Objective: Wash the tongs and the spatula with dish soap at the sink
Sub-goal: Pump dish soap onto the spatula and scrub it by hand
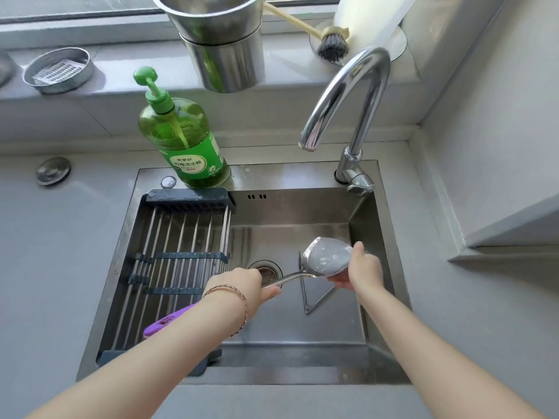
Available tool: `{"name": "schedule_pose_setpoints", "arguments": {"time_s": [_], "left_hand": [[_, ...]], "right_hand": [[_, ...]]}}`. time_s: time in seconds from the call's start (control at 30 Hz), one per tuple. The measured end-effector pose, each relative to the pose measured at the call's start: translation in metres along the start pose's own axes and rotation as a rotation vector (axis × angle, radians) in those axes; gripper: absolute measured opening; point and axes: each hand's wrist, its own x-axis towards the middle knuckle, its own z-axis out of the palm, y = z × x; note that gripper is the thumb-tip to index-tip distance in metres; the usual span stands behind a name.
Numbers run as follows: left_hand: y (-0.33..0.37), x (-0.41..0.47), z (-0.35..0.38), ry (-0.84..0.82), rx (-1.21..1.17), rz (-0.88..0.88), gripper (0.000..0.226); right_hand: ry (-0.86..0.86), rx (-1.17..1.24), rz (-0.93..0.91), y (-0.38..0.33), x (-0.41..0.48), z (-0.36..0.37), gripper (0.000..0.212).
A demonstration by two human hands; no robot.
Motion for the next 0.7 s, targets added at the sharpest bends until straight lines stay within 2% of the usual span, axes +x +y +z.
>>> {"name": "schedule_pose_setpoints", "arguments": {"time_s": [0.07, 0.13, 0.2, 0.27, 0.4, 0.5, 0.7], "left_hand": [[-0.005, 0.012, 0.003, -0.012, -0.124, 0.017, 0.039], [-0.009, 0.026, 0.011, -0.009, -0.505, 0.028, 0.029], [-0.011, 0.044, 0.020, 0.000, -0.905, -0.004, 0.030], [-0.008, 0.065, 0.032, -0.013, -1.103, -0.045, 0.032], [0.008, 0.109, 0.065, -0.012, -1.140, -0.135, 0.034], [0.017, 0.143, 0.095, 0.024, -1.063, -0.151, 0.038], [0.020, 0.183, 0.144, -0.014, -1.074, -0.264, 0.031]], "right_hand": [[-0.020, 0.036, 0.024, -0.003, 0.012, -0.005, 0.056], [-0.062, 0.054, 0.039, -0.003, 0.019, -0.010, 0.051], [-0.097, 0.016, 0.045, 0.000, 0.024, -0.013, 0.043], [-0.122, -0.041, 0.066, 0.007, 0.029, -0.014, 0.039], [-0.187, -0.175, 0.115, 0.030, 0.045, -0.015, 0.036], [-0.202, -0.248, 0.142, 0.048, 0.060, -0.011, 0.035], [-0.260, -0.435, 0.139, 0.093, 0.104, 0.018, 0.037]]}}
